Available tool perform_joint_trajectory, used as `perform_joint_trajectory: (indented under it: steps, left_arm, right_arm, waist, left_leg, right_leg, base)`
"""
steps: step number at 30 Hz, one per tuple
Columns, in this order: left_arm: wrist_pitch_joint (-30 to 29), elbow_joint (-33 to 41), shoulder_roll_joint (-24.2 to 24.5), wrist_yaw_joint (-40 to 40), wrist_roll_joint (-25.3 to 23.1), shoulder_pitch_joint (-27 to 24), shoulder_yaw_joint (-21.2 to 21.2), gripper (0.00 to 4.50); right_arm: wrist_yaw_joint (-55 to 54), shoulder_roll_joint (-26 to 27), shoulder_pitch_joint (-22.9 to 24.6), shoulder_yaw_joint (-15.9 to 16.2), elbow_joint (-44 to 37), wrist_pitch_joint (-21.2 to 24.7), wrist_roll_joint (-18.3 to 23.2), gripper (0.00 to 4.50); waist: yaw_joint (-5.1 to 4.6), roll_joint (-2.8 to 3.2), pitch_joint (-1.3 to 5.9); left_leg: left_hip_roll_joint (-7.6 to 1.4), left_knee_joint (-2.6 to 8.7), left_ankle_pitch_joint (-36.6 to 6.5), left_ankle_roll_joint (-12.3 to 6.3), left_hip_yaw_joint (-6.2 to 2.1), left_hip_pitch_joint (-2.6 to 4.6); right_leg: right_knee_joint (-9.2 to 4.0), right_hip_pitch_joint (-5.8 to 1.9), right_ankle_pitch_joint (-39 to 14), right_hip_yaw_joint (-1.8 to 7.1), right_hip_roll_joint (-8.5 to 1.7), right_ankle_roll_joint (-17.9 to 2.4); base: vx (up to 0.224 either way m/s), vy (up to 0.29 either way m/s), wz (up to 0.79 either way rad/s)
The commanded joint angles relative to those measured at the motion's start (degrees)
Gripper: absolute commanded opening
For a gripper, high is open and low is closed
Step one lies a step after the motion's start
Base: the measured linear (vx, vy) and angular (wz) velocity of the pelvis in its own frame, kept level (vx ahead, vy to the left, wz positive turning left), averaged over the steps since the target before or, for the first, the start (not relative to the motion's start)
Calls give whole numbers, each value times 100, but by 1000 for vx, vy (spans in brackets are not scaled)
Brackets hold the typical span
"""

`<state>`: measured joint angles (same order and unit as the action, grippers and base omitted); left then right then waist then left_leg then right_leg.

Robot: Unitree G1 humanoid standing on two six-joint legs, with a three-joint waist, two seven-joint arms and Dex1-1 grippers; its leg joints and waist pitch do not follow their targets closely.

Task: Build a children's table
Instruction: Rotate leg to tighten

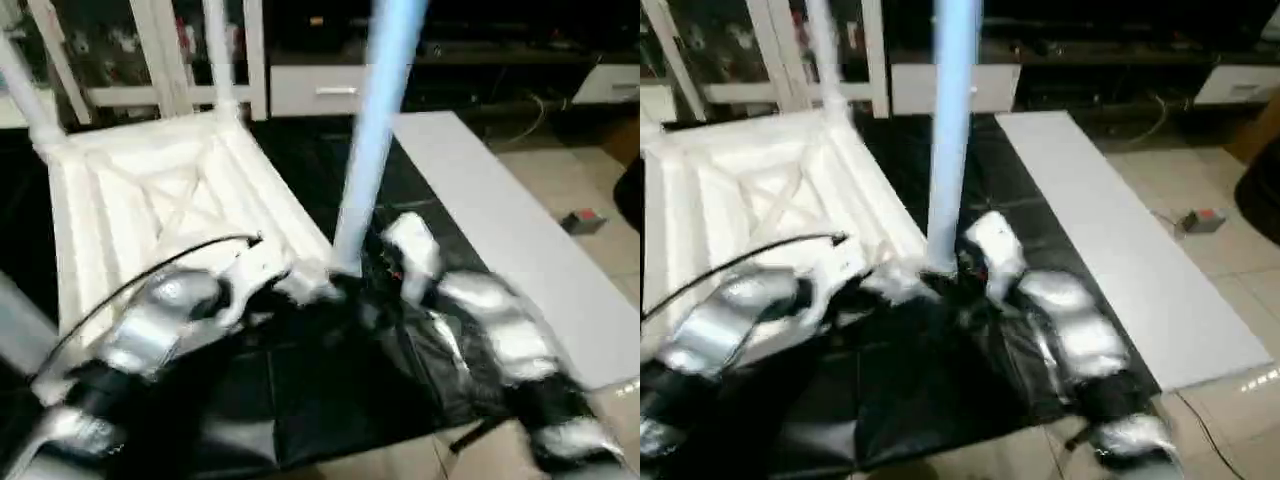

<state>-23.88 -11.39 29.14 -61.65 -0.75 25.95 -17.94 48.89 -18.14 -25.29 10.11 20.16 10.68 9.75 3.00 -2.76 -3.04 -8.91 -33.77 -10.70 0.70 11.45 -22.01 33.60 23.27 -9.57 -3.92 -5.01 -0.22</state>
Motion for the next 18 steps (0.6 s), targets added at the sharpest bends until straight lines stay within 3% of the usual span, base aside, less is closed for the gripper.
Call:
perform_joint_trajectory:
  steps: [1, 4, 10, 15, 18]
  left_arm:
    - [112, 272, 98, -798, 208, -131, -447, 0]
    - [110, 486, 413, -1238, 280, -202, -598, 0]
    - [199, 438, 552, -1362, 248, -190, -591, 0]
    - [212, 411, 557, -1342, 218, -173, -591, 0]
    - [219, 400, 552, -1324, 225, -166, -592, 0]
  right_arm:
    - [484, -152, 112, 172, -356, 88, 130, 414]
    - [953, -443, 255, 338, -635, 216, 260, 414]
    - [1284, -498, 303, 452, -745, 228, 263, 414]
    - [1385, -459, 237, 587, -612, 193, 198, 399]
    - [1470, -496, 211, 647, -534, 113, 111, 388]
  waist:
    - [28, 50, 361]
    - [70, 58, 321]
    - [109, 58, 265]
    - [120, 41, 281]
    - [138, 26, 302]
  left_leg:
    - [-454, 393, -646, -377, -156, 156]
    - [-491, 435, -989, -282, -173, 193]
    - [-496, 498, -2237, 346, -224, 267]
    - [-492, 507, -2189, 388, -239, 242]
    - [-487, 489, -1918, 311, -222, 219]
  right_leg:
    - [-211, -248, -217, 313, -400, -1555]
    - [-264, -227, -797, 314, -405, -1478]
    - [-400, -123, -2294, 342, -436, -1071]
    - [-386, -134, -2218, 345, -446, -1004]
    - [-356, -159, -1931, 349, -448, -1071]
  base:
    - [0, 0, 0]
    - [0, 0, 0]
    - [0, 0, 0]
    - [0, 0, 0]
    - [0, 0, 0]
